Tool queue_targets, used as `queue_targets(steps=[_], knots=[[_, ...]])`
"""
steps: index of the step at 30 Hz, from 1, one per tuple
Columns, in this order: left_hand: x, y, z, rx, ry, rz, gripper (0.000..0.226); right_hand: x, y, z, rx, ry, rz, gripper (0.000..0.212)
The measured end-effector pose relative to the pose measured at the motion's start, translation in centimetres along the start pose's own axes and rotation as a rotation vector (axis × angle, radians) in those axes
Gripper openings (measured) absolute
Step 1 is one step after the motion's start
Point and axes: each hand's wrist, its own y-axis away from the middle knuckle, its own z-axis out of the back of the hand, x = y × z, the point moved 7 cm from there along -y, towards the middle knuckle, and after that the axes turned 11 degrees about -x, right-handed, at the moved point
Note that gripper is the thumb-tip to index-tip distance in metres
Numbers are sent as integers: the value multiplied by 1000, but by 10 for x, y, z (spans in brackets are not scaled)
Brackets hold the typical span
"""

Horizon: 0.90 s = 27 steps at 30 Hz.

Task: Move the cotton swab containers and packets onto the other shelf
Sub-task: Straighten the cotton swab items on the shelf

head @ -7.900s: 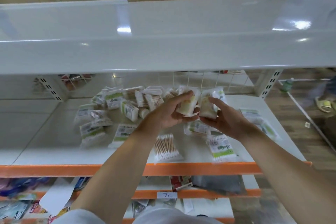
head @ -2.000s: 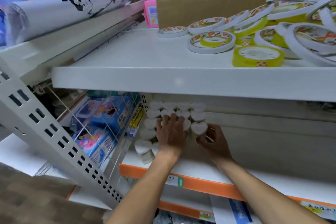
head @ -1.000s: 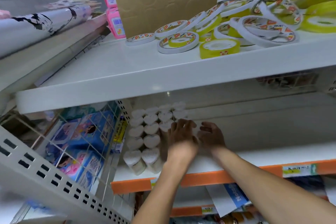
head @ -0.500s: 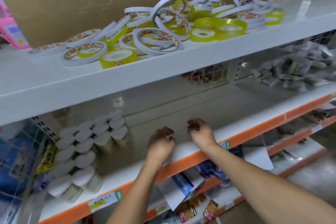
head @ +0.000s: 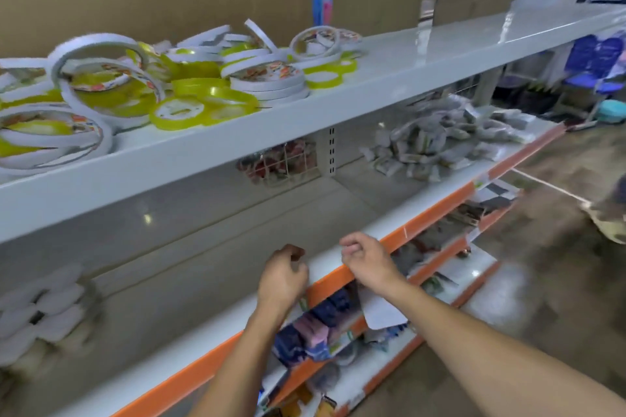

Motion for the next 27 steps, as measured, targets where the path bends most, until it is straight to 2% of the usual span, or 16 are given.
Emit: queue_targets(steps=[6,16,23,27], knots=[[-80,-7,-79,49,50,-71,31,-38,-39,77,-67,16,-50,22],[-190,-14,-191,199,74,-147,21,-113,-85,192,-45,-70,-275,16],[-240,-46,-242,269,61,-183,21,-150,-126,228,-131,-159,-359,17],[-272,-72,-277,275,57,-265,20,-159,-157,242,-157,-206,-382,15]])
